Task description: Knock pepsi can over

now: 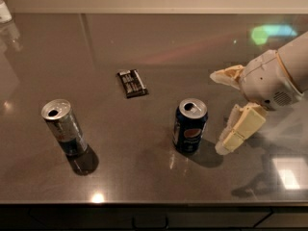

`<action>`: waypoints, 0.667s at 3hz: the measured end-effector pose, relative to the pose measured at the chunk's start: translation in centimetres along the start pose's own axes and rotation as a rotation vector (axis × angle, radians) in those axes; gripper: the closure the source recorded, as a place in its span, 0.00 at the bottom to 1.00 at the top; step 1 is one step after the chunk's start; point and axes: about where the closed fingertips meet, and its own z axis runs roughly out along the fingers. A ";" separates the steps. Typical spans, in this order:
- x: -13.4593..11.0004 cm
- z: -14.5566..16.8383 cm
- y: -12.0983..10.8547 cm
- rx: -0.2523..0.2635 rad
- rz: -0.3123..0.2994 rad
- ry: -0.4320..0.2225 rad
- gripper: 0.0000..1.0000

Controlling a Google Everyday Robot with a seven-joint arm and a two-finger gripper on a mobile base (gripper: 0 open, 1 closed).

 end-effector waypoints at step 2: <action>-1.8 2.1 1.7 -0.042 -0.010 -0.118 0.00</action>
Offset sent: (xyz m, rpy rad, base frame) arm -0.0133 0.0407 -0.0115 0.1816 0.0083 0.0599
